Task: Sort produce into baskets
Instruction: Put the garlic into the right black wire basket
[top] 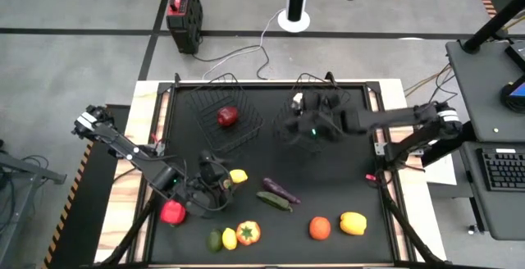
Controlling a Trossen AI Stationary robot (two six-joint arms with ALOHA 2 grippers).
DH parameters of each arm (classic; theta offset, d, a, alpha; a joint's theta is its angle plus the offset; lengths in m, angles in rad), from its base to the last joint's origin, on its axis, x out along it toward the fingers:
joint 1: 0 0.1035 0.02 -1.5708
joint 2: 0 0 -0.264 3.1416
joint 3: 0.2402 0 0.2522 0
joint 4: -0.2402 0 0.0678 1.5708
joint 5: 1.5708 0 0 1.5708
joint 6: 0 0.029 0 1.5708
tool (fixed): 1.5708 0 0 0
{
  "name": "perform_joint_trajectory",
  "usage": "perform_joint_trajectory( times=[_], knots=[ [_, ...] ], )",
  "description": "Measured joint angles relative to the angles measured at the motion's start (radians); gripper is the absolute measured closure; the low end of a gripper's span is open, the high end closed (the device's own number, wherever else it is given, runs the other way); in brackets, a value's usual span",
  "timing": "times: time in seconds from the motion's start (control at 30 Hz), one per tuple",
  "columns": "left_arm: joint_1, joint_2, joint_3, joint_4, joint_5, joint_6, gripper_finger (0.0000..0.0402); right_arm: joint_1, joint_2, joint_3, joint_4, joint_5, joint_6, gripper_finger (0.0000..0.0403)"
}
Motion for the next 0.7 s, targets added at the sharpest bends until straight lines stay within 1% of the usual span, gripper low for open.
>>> perform_joint_trajectory(
  times=[0.07, 0.17, 0.23, 0.3, 0.37, 0.47, 0.7],
  knots=[
    [-0.001, 0.000, 0.000, -0.002, 0.001, -0.016, 0.0051, -0.066, 0.019, 0.049, -0.146, -0.109, 0.052, 0.0237],
    [-0.002, 0.000, 0.001, -0.002, 0.001, -0.032, 0.0051, -0.177, 0.050, 0.090, -0.317, -0.322, 0.092, 0.0237],
    [-0.002, 0.000, 0.005, -0.002, 0.002, -0.033, 0.0051, -0.249, 0.070, 0.094, -0.372, -0.441, 0.088, 0.0237],
    [-0.002, 0.000, 0.006, -0.001, 0.002, -0.034, 0.0051, -0.312, 0.090, 0.091, -0.424, -0.516, 0.070, 0.0237],
    [-0.002, 0.000, 0.007, -0.002, 0.002, -0.033, 0.0051, -0.369, 0.114, 0.091, -0.450, -0.538, 0.039, 0.0237],
    [-0.002, 0.000, 0.007, -0.001, 0.002, -0.033, 0.0051, -0.433, 0.150, 0.090, -0.459, -0.539, 0.010, 0.0237],
    [-0.002, 0.000, 0.007, -0.002, 0.002, -0.031, 0.0051, -0.502, 0.216, 0.090, -0.455, -0.543, -0.054, 0.0237]
  ],
)
